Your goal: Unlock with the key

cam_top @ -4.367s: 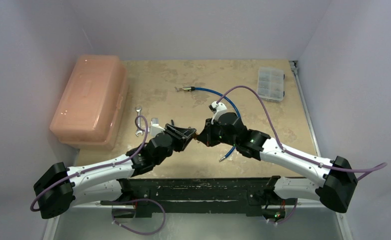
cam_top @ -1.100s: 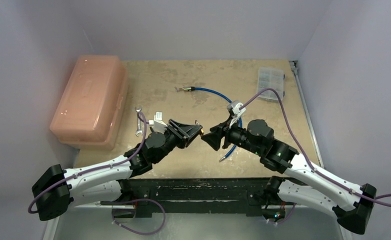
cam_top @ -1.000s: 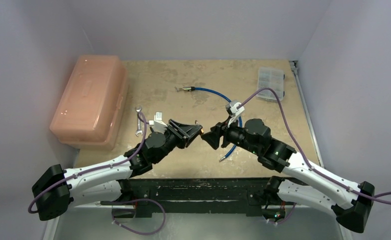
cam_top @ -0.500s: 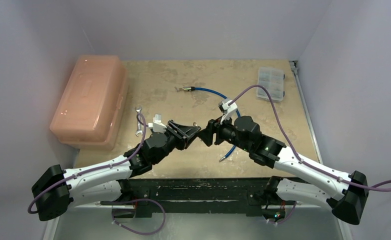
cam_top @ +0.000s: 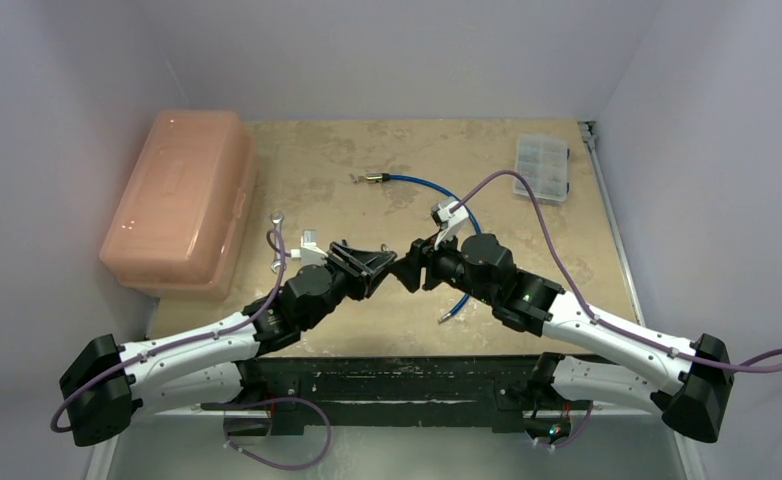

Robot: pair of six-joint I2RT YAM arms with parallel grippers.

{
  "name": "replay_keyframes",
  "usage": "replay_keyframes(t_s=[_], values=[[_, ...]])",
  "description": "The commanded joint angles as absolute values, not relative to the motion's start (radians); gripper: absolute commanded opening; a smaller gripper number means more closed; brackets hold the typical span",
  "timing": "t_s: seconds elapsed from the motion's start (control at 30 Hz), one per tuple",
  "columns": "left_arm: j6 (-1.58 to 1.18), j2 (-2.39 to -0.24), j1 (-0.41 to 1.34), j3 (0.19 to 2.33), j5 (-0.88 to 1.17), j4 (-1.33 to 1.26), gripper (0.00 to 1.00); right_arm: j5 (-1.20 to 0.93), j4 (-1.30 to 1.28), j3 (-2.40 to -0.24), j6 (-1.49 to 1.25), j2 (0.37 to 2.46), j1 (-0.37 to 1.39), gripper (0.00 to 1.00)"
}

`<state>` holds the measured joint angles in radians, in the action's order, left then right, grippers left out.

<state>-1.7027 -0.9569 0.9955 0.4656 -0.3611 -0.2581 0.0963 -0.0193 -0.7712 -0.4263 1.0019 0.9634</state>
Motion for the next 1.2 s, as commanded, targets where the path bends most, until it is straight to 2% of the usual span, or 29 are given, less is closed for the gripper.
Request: replay_keyframes(t_s=[0.0,0.83,1.17], values=[[-1.726,-0.928,0.999,0.513,-0.385,-0.283,0.0,0.127,0.043,-0.775,-0.414,0.988,0.968,0.57],[-1.74,-0.912,0.999,0.531,-0.409,-0.257,0.0,0.145,0.081,-0.746,-0.417,1.031,0.984,0.52],[-1.739,-0.921,0.999,0.534,-0.408,-0.262,0.0,0.222,0.134,-0.728,-0.459,1.038,0.992,0.5]])
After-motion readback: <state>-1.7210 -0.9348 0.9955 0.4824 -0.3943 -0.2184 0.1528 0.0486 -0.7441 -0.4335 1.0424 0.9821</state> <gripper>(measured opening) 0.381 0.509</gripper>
